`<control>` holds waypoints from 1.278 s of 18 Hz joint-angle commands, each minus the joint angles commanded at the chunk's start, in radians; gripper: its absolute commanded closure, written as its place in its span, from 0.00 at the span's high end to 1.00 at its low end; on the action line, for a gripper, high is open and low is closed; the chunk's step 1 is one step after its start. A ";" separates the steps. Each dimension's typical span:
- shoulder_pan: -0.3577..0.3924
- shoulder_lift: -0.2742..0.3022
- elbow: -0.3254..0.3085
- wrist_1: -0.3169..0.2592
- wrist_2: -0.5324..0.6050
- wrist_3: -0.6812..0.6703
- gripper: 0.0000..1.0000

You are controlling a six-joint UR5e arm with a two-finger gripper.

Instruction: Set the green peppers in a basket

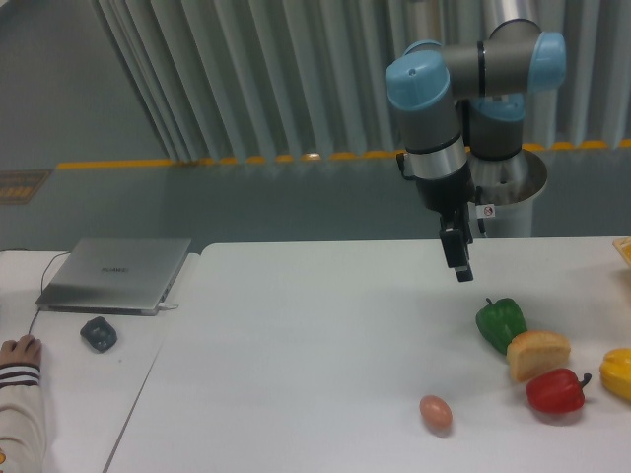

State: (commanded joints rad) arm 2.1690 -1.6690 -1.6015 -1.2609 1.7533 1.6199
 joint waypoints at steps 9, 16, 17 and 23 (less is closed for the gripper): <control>0.051 0.002 0.000 0.000 0.067 -0.002 1.00; 0.109 0.008 0.003 0.000 0.060 0.006 1.00; 0.107 0.008 0.003 0.002 0.060 0.002 1.00; 0.107 0.003 0.009 0.003 0.058 0.003 1.00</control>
State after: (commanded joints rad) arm 2.2764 -1.6659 -1.5923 -1.2579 1.8116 1.6229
